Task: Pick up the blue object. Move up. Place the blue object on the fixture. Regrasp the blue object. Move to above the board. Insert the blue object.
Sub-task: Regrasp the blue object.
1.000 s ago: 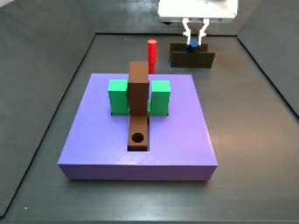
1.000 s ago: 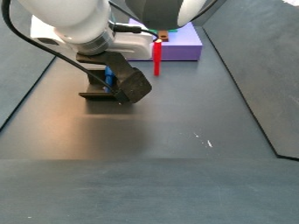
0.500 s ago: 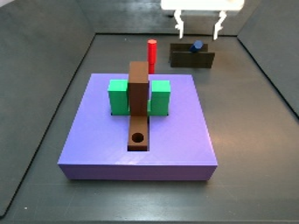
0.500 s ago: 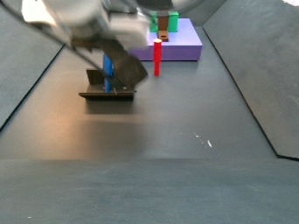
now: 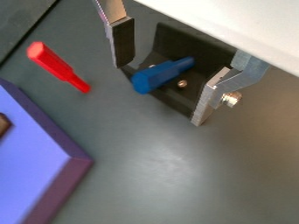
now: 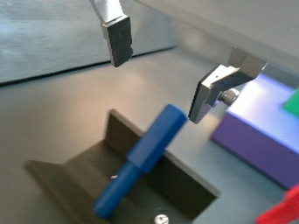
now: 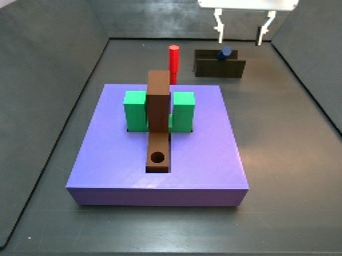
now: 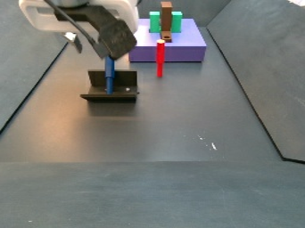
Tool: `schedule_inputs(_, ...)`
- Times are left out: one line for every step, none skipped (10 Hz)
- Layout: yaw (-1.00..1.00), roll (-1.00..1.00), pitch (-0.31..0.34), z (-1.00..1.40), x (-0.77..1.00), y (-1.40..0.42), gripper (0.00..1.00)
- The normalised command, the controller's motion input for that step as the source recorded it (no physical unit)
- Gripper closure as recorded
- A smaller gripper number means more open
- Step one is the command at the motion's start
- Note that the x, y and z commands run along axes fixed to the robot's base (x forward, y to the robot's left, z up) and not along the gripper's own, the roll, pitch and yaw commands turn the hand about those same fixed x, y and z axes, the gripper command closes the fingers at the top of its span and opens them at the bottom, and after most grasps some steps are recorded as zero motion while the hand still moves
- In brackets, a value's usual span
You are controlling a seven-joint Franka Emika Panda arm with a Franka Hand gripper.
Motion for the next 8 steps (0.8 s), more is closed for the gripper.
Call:
schedule_inputs(0.29, 1.0, 0.0, 0.0, 0.19, 0.0, 0.0)
schedule_inputs(0.23, 1.0, 0.0, 0.01, 0.01, 0.0, 0.0)
schedule_inputs(0.16, 1.0, 0.0, 0.0, -0.01, 0.0, 0.0)
schedule_inputs(0.16, 1.0, 0.0, 0.0, -0.01, 0.0, 0.0)
schedule_inputs(0.18, 1.0, 0.0, 0.0, -0.02, 0.0, 0.0)
schedule_inputs(0.22, 1.0, -0.034, 0.0, -0.15, -0.03, 0.0)
schedule_inputs(0.19, 1.0, -0.106, 0.0, -0.32, -0.07, 0.0)
schedule_inputs(0.17, 1.0, -0.126, 0.0, -0.33, -0.09, 0.0)
